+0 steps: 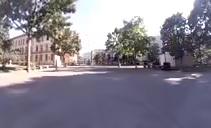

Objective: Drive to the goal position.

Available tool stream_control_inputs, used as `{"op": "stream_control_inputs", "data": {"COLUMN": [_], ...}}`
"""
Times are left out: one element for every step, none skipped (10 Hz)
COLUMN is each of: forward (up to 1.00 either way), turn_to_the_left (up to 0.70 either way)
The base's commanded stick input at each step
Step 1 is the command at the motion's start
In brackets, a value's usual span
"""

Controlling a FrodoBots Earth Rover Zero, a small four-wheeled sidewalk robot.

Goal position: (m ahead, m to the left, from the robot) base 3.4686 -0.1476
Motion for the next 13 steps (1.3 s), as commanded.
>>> {"op": "stream_control_inputs", "data": {"forward": [0.70,0.70,0.70,0.70,0.70,0.70,0.70,0.70,0.70,0.70,0.70,0.70,0.70], "turn_to_the_left": [0.00,0.00,0.00,0.00,0.00,0.00,0.00,0.00,0.00,0.00,0.00,0.00,0.00]}}
